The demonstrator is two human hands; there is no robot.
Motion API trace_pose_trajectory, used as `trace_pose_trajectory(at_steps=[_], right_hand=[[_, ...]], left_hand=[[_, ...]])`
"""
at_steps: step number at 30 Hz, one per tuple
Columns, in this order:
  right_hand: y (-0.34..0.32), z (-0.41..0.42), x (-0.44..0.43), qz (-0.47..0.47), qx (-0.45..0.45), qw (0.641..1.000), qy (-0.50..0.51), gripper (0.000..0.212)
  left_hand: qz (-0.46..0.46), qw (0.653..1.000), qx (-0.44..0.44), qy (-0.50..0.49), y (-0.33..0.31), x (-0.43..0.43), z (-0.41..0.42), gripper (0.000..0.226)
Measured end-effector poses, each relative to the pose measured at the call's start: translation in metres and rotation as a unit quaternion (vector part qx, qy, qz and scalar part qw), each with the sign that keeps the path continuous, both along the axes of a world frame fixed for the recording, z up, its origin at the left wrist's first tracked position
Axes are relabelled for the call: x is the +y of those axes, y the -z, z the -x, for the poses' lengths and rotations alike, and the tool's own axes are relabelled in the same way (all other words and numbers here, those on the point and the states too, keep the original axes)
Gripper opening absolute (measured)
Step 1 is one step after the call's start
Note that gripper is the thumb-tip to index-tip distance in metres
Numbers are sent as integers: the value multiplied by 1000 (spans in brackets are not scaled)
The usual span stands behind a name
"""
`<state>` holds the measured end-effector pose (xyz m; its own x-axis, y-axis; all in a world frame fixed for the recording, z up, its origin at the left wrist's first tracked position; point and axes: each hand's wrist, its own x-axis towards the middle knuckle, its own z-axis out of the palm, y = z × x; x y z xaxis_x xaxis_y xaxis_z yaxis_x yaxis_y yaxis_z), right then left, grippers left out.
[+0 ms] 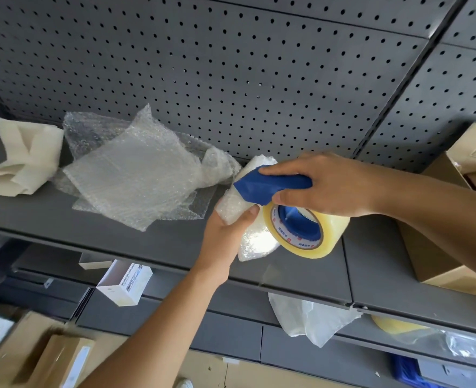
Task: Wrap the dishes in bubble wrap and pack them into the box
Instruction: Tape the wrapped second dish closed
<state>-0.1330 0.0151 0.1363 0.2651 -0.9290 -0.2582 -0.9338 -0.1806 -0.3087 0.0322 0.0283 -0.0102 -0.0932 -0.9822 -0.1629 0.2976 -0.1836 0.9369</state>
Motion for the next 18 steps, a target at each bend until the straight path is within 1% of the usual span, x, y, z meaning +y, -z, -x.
trace_pose_trajectory(at_steps=[3, 6, 10, 15, 16, 17, 18], right_hand=[[2, -8, -3, 2, -5, 1000, 8, 53], [3, -16, -3, 14, 4, 1000, 19, 53], [4, -23, 0, 21, 12, 999, 39, 53], [3, -33, 8, 21, 57, 997, 47, 52], [2, -35, 12, 18, 61, 997, 45, 51], [1, -36, 16, 14, 63, 997, 42, 48], [-2, -36, 21, 11, 64, 997, 38, 44]], left_hand=[[-23, 998, 11, -60, 2, -5, 4, 24], [-32, 995, 14, -99, 1, -10, 8, 24], [-54, 991, 19, -123, 4, -17, 9, 26], [-91, 985, 29, -142, 1, -23, 6, 22], [-106, 983, 35, -146, 0, -25, 4, 23], [-122, 980, 45, -151, -1, -26, 2, 30], [-133, 977, 56, -154, -1, -28, -1, 43]])
